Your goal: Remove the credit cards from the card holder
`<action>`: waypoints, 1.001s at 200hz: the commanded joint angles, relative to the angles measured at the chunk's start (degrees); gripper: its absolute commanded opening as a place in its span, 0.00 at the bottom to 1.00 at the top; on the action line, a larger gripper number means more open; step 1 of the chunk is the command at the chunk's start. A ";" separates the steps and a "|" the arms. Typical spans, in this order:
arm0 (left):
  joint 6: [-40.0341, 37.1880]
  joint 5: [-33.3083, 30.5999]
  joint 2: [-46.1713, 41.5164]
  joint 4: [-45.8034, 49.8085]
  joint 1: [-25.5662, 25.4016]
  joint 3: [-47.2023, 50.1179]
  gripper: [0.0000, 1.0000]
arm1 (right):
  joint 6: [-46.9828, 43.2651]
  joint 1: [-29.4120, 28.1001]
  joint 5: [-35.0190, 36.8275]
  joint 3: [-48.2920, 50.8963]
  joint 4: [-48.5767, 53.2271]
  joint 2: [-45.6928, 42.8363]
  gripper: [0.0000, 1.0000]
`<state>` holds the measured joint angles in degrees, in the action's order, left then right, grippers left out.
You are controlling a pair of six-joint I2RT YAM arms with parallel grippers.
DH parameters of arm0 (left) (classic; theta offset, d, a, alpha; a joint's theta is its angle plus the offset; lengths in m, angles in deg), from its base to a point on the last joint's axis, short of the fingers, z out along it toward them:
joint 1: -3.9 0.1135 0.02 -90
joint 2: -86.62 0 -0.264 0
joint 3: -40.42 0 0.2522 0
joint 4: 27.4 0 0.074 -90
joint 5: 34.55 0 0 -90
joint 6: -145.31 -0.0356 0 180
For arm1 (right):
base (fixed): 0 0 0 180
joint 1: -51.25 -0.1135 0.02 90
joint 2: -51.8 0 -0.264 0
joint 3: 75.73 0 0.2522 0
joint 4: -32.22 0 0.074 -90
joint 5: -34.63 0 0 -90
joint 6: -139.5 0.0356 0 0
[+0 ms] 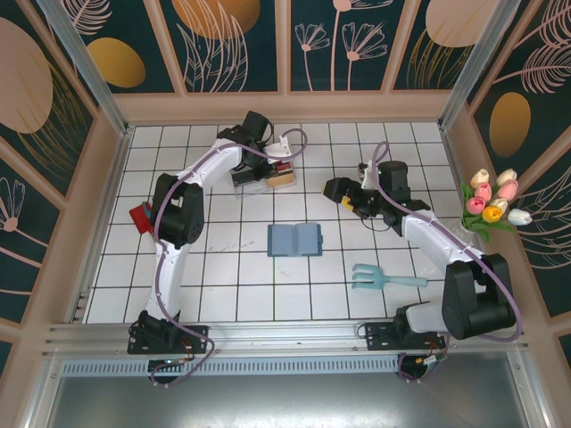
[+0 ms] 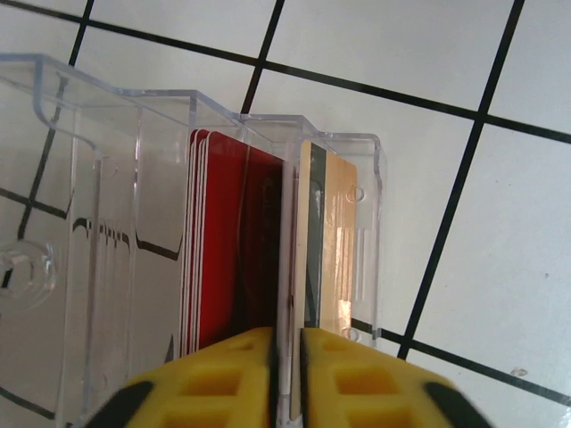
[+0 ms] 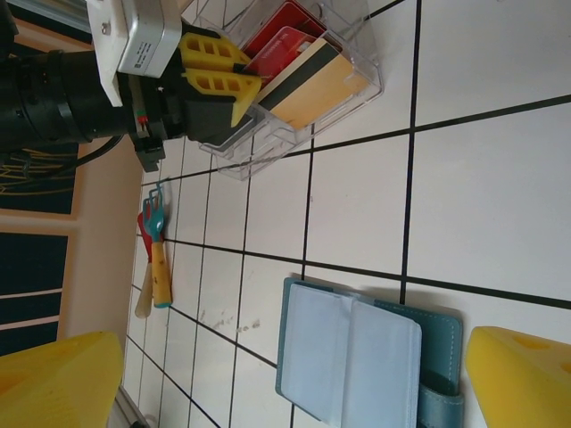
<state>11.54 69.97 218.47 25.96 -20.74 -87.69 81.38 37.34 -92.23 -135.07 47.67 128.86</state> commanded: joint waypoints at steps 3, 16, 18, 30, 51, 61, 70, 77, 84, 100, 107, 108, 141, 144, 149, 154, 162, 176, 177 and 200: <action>0.44 0.34 0.00 1.92 0.32 -1.62 0.23 | 0.38 0.54 -1.80 0.76 -1.96 0.29 0.99; 0.45 0.29 -0.39 1.89 0.34 -1.65 0.25 | 0.38 0.55 -1.92 0.79 -2.02 0.29 0.99; 0.40 0.32 -0.42 1.89 0.31 -1.64 0.25 | 0.38 0.53 -1.90 0.79 -2.02 0.29 0.99; 0.36 0.75 -0.84 1.90 0.38 -1.61 0.25 | 0.38 0.49 -2.00 0.67 -2.07 0.29 0.99; 0.46 2.00 -2.17 1.96 0.32 -1.72 0.27 | 0.22 0.47 -1.90 0.67 -1.88 0.29 0.99; 0.22 3.12 -2.93 2.91 0.31 -2.12 0.28 | 0.20 0.48 -1.60 0.68 -1.71 0.28 0.99; 0.30 3.87 -3.80 3.71 0.34 -2.82 0.29 | 0.16 0.47 -1.39 0.51 -1.34 0.13 0.99; 0.73 4.10 -4.73 3.75 0.31 -2.99 0.30 | 0.04 0.40 -1.16 0.43 -0.98 -0.04 0.99; 0.94 4.68 -5.72 3.78 0.30 -2.83 0.30 | -0.14 0.36 -0.72 0.32 -0.49 -0.25 0.99; 2.71 5.63 -8.93 2.36 0.33 -1.15 0.31 | -0.41 -0.31 1.32 0.55 0.30 -1.02 0.99; 4.41 5.44 -10.80 0.45 0.30 0.54 0.32 | -0.26 -0.85 2.33 0.80 0.50 -1.31 0.99; 4.71 5.35 -11.12 0.16 0.34 0.84 0.32 | -0.25 -0.94 2.55 0.87 0.50 -1.35 0.99; 16.61 1.03 -23.79 -19.05 0.36 17.09 0.37 | -1.15 -6.70 12.08 0.29 3.76 -2.51 0.99; 17.68 0.74 -25.15 -20.99 0.28 19.00 0.38 | -1.26 -7.76 13.60 0.14 4.25 -2.57 0.99; 20.02 0.20 -27.30 -24.58 0.34 21.90 0.40 | -1.40 -9.48 15.85 -0.19 5.00 -2.61 0.99; 22.31 -0.29 -29.49 -28.06 0.30 24.78 0.41 | -1.63 -11.29 18.17 -0.50 5.73 -2.54 0.99; 26.02 -1.39 -32.78 -33.27 0.30 29.25 0.45 | -1.74 -14.23 21.88 -1.00 6.83 -2.29 0.99; 33.35 -5.38 -38.31 -40.11 0.31 35.70 0.56 | -1.44 -19.14 27.79 -1.87 8.60 -1.19 0.98; 33.90 -5.78 -38.67 -40.42 0.30 36.08 0.57 | -1.37 -19.58 28.28 -1.96 8.73 -1.07 0.98; 46.43 -16.21 -45.01 -45.10 0.34 43.30 0.75 | 0.13 -26.40 35.96 -3.61 11.48 1.93 0.96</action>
<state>40.22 64.81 177.95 -7.29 -20.74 -50.55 80.94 15.83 -69.04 -135.81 54.47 128.44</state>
